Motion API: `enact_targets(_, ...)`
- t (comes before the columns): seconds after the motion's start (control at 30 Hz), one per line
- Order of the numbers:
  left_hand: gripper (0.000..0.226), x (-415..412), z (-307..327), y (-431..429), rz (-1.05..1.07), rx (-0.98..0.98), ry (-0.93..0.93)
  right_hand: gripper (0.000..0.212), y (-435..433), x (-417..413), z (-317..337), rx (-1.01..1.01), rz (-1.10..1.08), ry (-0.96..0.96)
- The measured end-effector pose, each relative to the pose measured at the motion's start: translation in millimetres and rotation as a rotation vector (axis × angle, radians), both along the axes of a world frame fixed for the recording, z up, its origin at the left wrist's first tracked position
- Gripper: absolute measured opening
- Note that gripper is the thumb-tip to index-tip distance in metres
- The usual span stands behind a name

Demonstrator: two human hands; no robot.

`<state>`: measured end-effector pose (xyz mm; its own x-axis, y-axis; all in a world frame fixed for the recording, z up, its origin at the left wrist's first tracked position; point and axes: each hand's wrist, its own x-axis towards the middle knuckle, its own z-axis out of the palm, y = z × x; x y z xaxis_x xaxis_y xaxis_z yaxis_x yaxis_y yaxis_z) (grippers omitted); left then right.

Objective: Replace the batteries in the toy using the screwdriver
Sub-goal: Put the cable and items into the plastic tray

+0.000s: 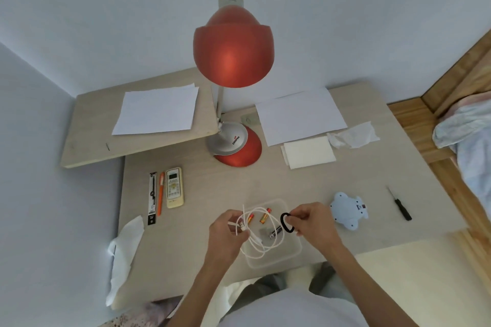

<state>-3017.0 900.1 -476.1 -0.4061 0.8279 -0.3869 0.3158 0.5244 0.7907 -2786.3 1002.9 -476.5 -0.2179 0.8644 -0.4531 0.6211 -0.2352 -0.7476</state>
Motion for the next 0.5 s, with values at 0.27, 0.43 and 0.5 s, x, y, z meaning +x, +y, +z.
enact_targets(0.27, 0.044, 14.4, -26.4, -5.4, -0.014, -0.044, 0.026, 0.011, -22.4, -0.3, -28.6, -0.001, 0.049, -0.142)
enact_targets(0.43, 0.049, 20.8, -34.0, -2.3, -0.088, -0.087, 0.127, 0.007, -28.6, -9.5, -35.3, 0.032, 0.031, -0.175)
enact_targets(0.5, 0.050, 23.6, -35.5, -0.7, -0.139, -0.101, 0.174, 0.007, -29.2, -11.8, -36.8, 0.050, 0.036, -0.192)
